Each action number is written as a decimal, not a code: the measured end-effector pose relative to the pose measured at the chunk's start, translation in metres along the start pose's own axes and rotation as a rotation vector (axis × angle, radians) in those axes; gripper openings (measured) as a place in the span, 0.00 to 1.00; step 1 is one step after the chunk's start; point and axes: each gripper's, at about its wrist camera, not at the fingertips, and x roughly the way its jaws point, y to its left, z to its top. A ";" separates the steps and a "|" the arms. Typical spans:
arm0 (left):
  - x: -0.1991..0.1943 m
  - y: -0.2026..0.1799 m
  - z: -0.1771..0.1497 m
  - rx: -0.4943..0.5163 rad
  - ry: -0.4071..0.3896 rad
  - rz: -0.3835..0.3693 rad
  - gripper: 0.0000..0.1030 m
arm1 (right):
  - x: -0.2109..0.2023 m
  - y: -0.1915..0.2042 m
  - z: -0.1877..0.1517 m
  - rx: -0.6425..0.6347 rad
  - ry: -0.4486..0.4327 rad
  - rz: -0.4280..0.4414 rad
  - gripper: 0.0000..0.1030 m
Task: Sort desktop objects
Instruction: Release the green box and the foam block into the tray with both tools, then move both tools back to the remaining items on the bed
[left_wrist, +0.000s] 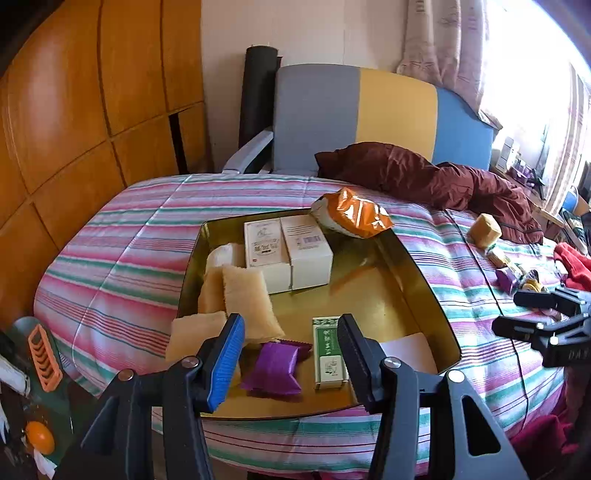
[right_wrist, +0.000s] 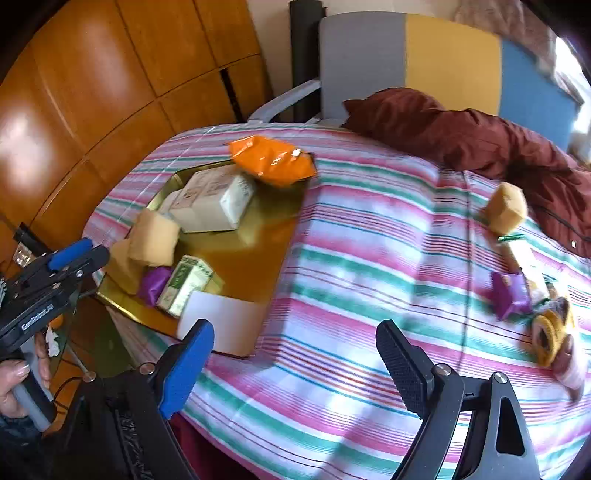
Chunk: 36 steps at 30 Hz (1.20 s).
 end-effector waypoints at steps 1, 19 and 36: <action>0.000 -0.002 0.000 0.006 0.000 -0.002 0.51 | -0.002 -0.006 0.000 0.008 -0.002 -0.009 0.87; 0.004 -0.044 0.009 0.106 -0.002 -0.068 0.51 | -0.039 -0.098 -0.009 0.175 -0.020 -0.166 0.87; 0.021 -0.098 0.010 0.212 0.059 -0.201 0.51 | -0.109 -0.256 -0.052 0.639 -0.085 -0.329 0.84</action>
